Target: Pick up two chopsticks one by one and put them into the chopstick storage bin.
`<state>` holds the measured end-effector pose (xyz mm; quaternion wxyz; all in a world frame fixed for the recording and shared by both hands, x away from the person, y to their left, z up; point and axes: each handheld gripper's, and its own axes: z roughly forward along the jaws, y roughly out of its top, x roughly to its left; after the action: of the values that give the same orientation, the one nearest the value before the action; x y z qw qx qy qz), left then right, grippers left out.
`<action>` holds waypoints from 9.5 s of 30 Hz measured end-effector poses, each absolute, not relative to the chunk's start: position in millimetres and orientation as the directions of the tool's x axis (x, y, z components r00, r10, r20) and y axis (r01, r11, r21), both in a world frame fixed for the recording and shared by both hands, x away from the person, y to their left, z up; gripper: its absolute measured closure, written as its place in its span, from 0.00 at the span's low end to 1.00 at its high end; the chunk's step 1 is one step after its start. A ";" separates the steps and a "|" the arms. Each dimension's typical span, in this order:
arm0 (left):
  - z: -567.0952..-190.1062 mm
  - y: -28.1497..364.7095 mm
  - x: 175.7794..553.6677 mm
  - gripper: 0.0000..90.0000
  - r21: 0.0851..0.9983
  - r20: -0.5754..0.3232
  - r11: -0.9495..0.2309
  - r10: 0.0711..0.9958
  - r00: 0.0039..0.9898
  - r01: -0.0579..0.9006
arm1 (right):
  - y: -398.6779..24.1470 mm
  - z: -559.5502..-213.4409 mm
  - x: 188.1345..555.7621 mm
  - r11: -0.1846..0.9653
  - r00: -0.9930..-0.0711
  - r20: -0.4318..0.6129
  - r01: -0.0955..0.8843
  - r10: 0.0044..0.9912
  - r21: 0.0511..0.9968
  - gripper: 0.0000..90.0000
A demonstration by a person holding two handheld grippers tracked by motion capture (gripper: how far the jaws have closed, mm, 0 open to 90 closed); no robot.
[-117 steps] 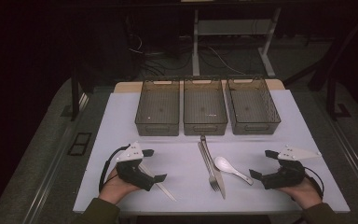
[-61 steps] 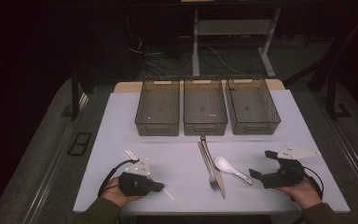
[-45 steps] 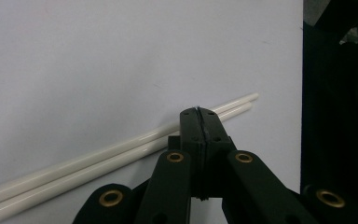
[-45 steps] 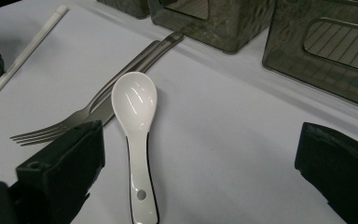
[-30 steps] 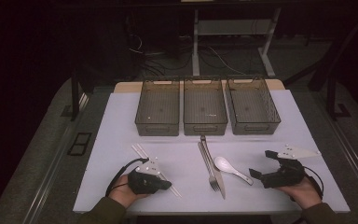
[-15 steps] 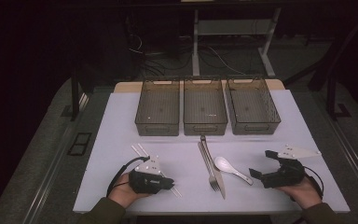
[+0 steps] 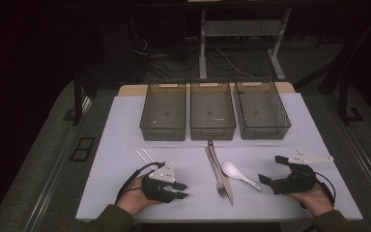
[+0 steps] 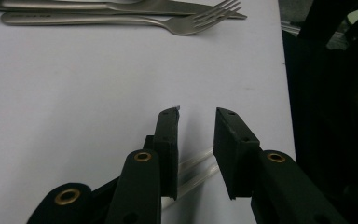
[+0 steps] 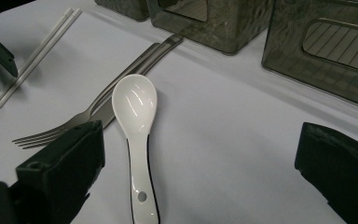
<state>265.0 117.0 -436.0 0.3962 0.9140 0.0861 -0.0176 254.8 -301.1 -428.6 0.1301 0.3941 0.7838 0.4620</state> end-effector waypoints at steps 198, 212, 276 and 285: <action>-440.2 104.0 285.1 0.93 0.681 -0.028 -0.730 0.044 0.999 0.051 | -304.0 -428.8 254.4 0.248 -0.653 0.176 0.502 0.737 0.828 0.02; -441.5 95.7 283.7 0.82 0.660 0.007 -0.751 0.028 1.000 0.016 | -304.4 -428.7 254.3 0.249 -0.654 0.174 0.501 0.736 0.829 0.02; -418.7 96.6 336.7 0.78 0.718 -0.007 -0.678 0.217 0.976 0.156 | -305.6 -428.3 253.6 0.245 -0.654 0.178 0.502 0.735 0.830 0.02; -411.9 184.5 341.4 0.78 0.701 0.019 -0.667 0.373 0.928 0.253 | -305.1 -428.7 254.0 0.250 -0.654 0.176 0.503 0.735 0.827 0.02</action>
<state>341.4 184.5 -411.9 0.3700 0.9094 0.1721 0.0805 254.0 -305.1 -428.7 0.1244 0.3967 0.7806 0.4667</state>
